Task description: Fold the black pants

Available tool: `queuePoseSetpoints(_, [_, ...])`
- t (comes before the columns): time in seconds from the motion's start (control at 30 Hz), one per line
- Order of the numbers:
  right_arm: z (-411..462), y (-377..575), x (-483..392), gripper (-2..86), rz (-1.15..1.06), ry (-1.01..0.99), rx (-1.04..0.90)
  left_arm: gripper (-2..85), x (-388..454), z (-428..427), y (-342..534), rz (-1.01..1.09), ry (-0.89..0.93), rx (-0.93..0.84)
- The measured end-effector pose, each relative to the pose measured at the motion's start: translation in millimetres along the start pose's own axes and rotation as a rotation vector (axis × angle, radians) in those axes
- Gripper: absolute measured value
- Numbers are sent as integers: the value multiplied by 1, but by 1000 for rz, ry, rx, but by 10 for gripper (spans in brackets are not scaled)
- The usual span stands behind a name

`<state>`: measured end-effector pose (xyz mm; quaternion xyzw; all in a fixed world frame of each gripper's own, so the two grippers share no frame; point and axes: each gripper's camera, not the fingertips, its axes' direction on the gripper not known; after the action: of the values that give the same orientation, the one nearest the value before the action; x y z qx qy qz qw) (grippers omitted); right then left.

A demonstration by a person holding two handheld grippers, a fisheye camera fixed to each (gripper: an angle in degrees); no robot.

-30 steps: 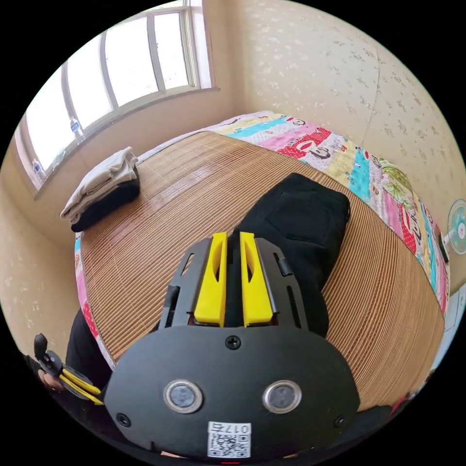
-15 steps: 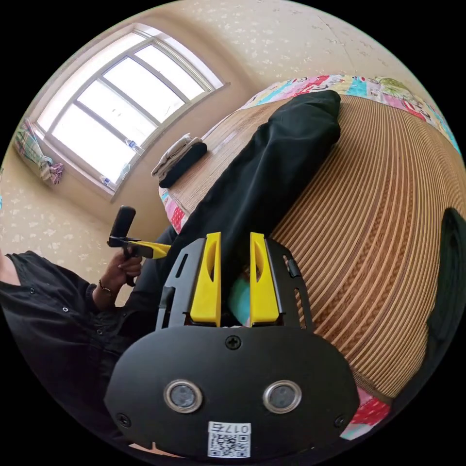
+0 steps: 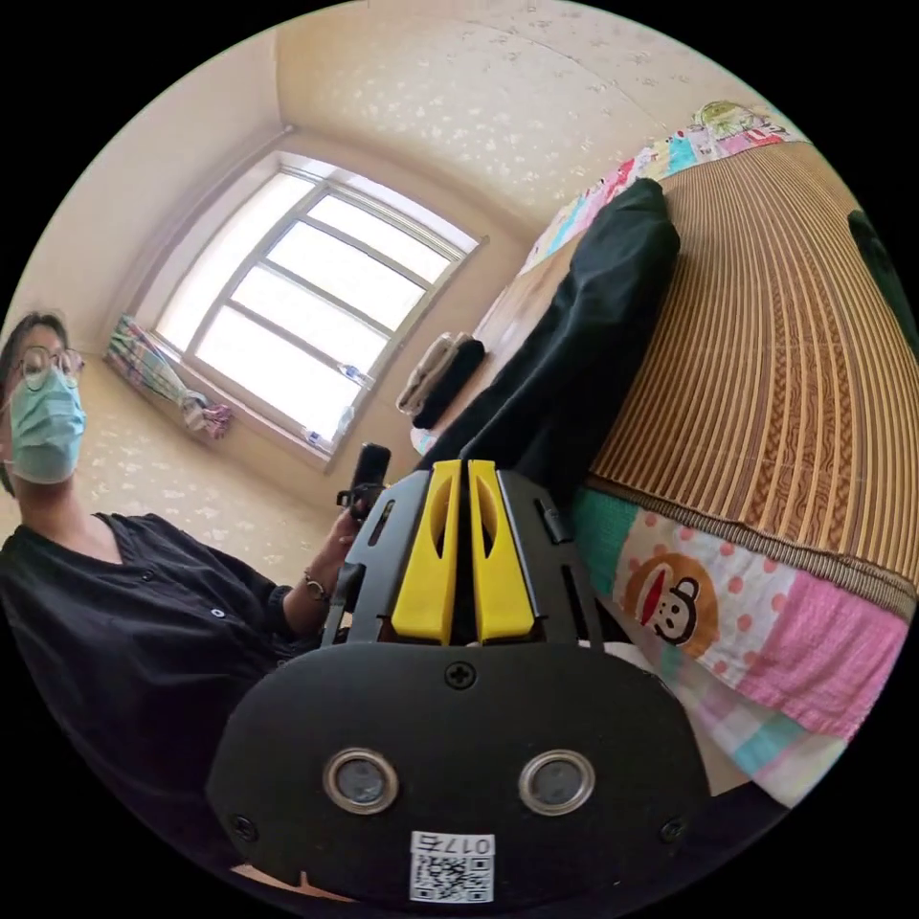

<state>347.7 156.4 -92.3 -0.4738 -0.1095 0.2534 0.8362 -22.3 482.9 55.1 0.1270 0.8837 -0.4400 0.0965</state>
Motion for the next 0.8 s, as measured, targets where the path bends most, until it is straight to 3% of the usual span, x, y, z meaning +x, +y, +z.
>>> queuePoseSetpoints(0.07, [-11,-6,-2,20,-16,4,-28,46,-6,-1,2,-64,-105,-32])
queuePoseSetpoints(0.23, [9,-10,-9,22,6,310,-236,55,-13,19,3,-147,-385,-139])
queuePoseSetpoints(0.33, [-7,-19,-15,27,10,277,-209,86,-5,22,2,-137,-439,-150])
queuePoseSetpoints(0.53, [-35,-29,9,61,109,126,-197,79,-7,16,0,-158,-406,-124])
queuePoseSetpoints(0.67, [-42,-34,5,52,127,171,-217,48,-6,16,1,-165,-411,-142])
queuePoseSetpoints(0.77, [-59,-50,-10,34,139,132,-217,36,1,14,3,-116,-228,-158])
queuePoseSetpoints(0.8, [-74,-58,-16,30,139,25,-163,32,4,9,5,-70,-71,-131])
